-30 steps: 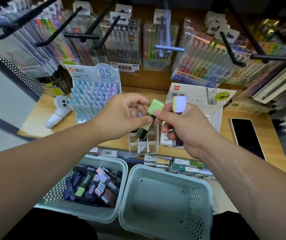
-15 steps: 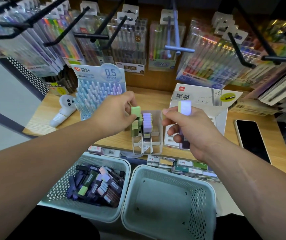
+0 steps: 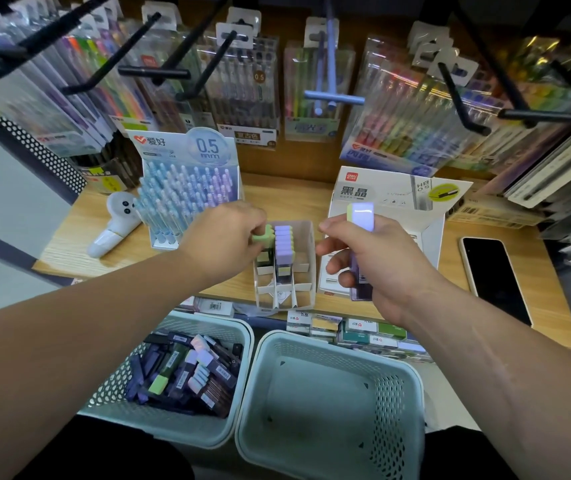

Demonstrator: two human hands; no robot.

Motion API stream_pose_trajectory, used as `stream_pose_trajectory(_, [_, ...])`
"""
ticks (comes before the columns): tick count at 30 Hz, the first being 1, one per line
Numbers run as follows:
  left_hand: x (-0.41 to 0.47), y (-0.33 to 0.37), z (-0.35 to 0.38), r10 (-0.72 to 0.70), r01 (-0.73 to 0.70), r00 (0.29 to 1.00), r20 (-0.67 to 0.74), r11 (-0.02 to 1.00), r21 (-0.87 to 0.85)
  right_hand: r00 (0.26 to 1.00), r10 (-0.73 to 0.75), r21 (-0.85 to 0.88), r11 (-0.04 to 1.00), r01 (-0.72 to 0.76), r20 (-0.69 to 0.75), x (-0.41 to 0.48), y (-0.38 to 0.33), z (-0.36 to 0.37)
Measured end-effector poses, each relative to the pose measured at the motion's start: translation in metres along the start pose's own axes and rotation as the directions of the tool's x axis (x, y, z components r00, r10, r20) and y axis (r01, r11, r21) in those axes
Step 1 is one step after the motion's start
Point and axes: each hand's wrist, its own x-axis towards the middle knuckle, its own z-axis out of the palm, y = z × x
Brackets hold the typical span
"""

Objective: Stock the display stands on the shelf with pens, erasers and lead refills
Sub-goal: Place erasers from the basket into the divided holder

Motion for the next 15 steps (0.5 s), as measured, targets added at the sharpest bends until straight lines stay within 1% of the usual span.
stream_pose_trajectory(2, [0.001, 0.000, 0.004, 0.000, 0.000, 1.000, -0.003, 0.999, 0.038, 0.999, 0.032, 0.077, 0.996, -0.035, 0.042, -0.002, -0.003, 0.000])
stream_pose_trajectory(5, [0.002, 0.000, 0.009, -0.031, 0.031, 1.000, 0.003, 0.998, 0.050, 0.988, 0.118, 0.220, 0.966, -0.137, 0.099, -0.005, -0.005, -0.001])
stream_pose_trajectory(6, [0.002, 0.000, 0.009, -0.046, 0.046, 0.999, 0.002, 0.998, 0.041, 0.987, 0.130, 0.246, 0.957, -0.151, 0.098, -0.005, -0.006, -0.001])
stream_pose_trajectory(8, [0.003, 0.001, 0.009, -0.079, 0.079, 0.997, 0.003, 0.997, 0.018, 0.991, 0.110, 0.265, 0.956, -0.126, 0.072, -0.005, -0.005, -0.001])
stream_pose_trajectory(12, [0.004, 0.003, 0.003, -0.121, 0.123, 0.992, 0.046, 0.992, -0.035, 1.000, 0.005, 0.206, 0.978, -0.006, 0.003, 0.002, -0.001, 0.000])
stream_pose_trajectory(15, [0.003, 0.005, -0.004, -0.110, 0.114, 0.993, 0.044, 0.988, -0.105, 0.997, -0.059, 0.029, 0.998, 0.060, -0.039, 0.008, 0.003, -0.001])
